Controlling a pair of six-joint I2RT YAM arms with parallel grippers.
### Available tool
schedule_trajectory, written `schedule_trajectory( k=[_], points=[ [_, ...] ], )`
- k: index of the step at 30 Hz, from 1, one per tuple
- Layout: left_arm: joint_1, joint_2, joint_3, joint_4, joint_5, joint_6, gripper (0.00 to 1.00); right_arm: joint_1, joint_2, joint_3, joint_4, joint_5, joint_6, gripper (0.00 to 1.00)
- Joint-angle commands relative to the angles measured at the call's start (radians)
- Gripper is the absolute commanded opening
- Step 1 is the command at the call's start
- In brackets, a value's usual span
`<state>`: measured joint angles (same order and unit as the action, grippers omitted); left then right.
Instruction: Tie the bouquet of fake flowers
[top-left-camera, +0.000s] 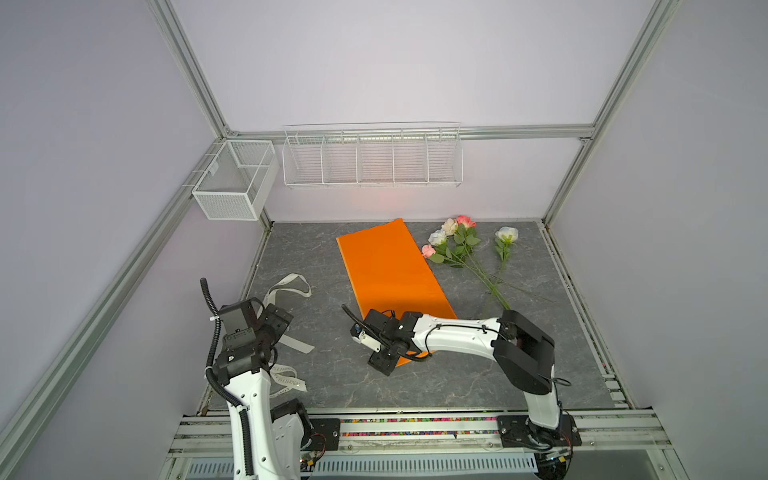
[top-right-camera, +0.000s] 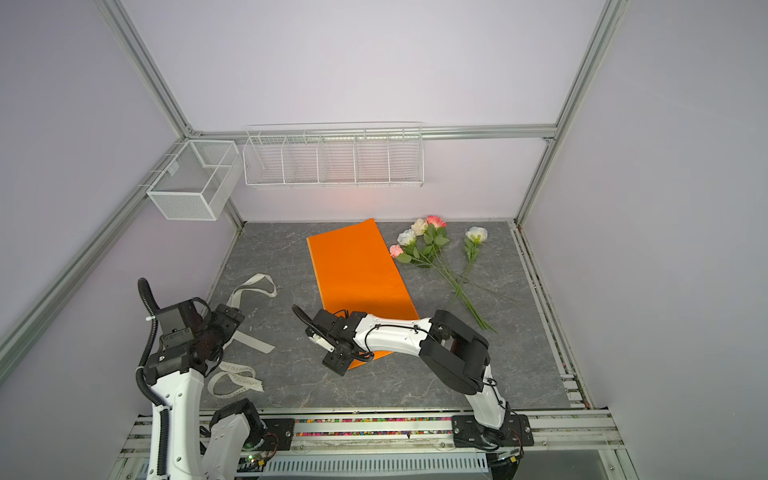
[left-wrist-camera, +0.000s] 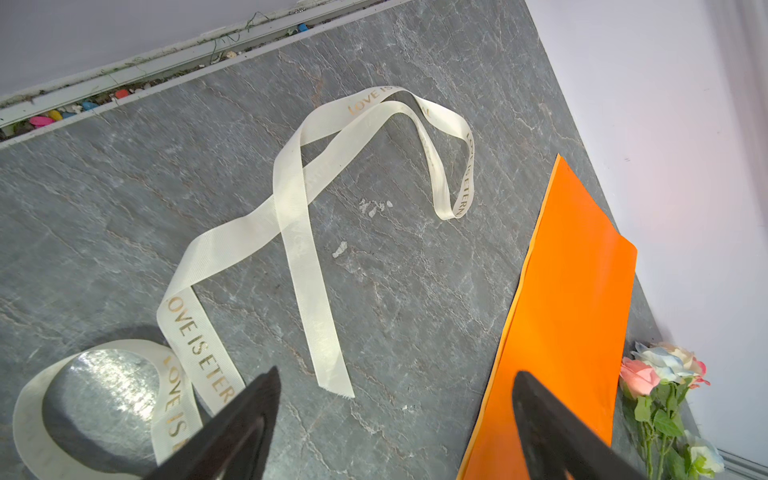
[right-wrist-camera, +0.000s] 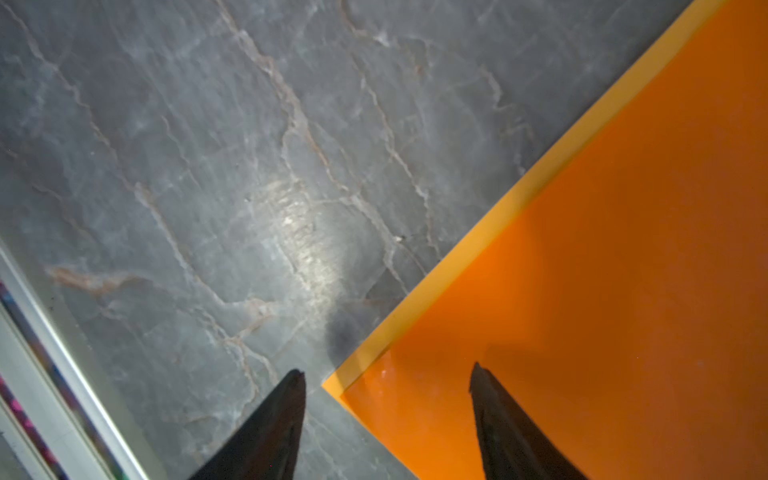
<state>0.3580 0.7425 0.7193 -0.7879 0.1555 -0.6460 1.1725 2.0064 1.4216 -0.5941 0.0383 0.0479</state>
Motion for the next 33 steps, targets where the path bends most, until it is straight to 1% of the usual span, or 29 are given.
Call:
schedule_trajectory(
  k=[1, 3, 6, 8, 9, 11, 13, 15, 17, 18, 19, 21, 23, 26, 28, 31, 32, 33],
  points=[
    [-0.002, -0.002, 0.003, -0.013, 0.004, 0.012, 0.88, 0.007, 0.028, -0.002, -0.071, 0.054, 0.009, 0.7],
    [-0.003, 0.004, 0.006, -0.01, 0.01, 0.012, 0.88, 0.009, 0.042, -0.002, -0.077, 0.091, 0.017, 0.69],
    [-0.002, 0.006, 0.009, -0.007, 0.015, 0.01, 0.88, 0.004, 0.063, -0.002, -0.08, 0.11, 0.019, 0.64],
    [-0.003, 0.006, 0.011, -0.005, 0.024, 0.013, 0.88, 0.0, 0.074, -0.011, -0.073, 0.11, 0.026, 0.56],
    [-0.003, 0.006, 0.011, -0.004, 0.029, 0.015, 0.88, -0.001, 0.08, -0.014, -0.07, 0.118, 0.032, 0.55],
    [-0.004, 0.006, 0.007, 0.001, 0.049, 0.018, 0.88, -0.002, 0.092, -0.021, -0.064, 0.115, 0.034, 0.45],
    [-0.005, 0.006, 0.0, 0.012, 0.092, 0.024, 0.87, -0.002, 0.097, -0.029, -0.054, 0.107, 0.044, 0.37],
    [-0.015, 0.045, -0.008, 0.032, 0.151, 0.03, 0.86, -0.004, 0.087, -0.036, -0.043, 0.092, 0.051, 0.35],
    [-0.052, 0.075, -0.012, 0.058, 0.222, 0.038, 0.84, -0.018, 0.052, -0.055, -0.01, 0.053, 0.074, 0.3],
    [-0.078, 0.092, -0.012, 0.063, 0.237, 0.032, 0.83, -0.029, 0.03, -0.069, 0.014, 0.027, 0.085, 0.28],
    [-0.148, 0.109, -0.011, 0.071, 0.242, 0.02, 0.83, -0.047, 0.004, -0.088, 0.045, -0.002, 0.102, 0.25],
    [-0.252, 0.137, -0.029, 0.116, 0.254, -0.017, 0.79, -0.078, -0.045, -0.125, 0.1, -0.053, 0.122, 0.22],
    [-0.373, 0.161, -0.061, 0.198, 0.262, -0.094, 0.75, -0.103, -0.092, -0.16, 0.159, -0.106, 0.128, 0.2],
    [-0.55, 0.197, -0.123, 0.345, 0.257, -0.234, 0.75, -0.124, -0.125, -0.192, 0.215, -0.164, 0.141, 0.2],
    [-0.648, 0.223, -0.171, 0.421, 0.241, -0.325, 0.75, -0.128, -0.13, -0.21, 0.236, -0.171, 0.15, 0.2],
    [-0.773, 0.261, -0.225, 0.488, 0.182, -0.422, 0.75, -0.135, -0.132, -0.236, 0.265, -0.187, 0.162, 0.2],
    [-0.802, 0.275, -0.238, 0.501, 0.169, -0.453, 0.74, -0.138, -0.133, -0.244, 0.277, -0.195, 0.169, 0.2],
    [-0.814, 0.287, -0.25, 0.517, 0.179, -0.479, 0.74, -0.139, -0.133, -0.249, 0.285, -0.196, 0.176, 0.2]
  ],
)
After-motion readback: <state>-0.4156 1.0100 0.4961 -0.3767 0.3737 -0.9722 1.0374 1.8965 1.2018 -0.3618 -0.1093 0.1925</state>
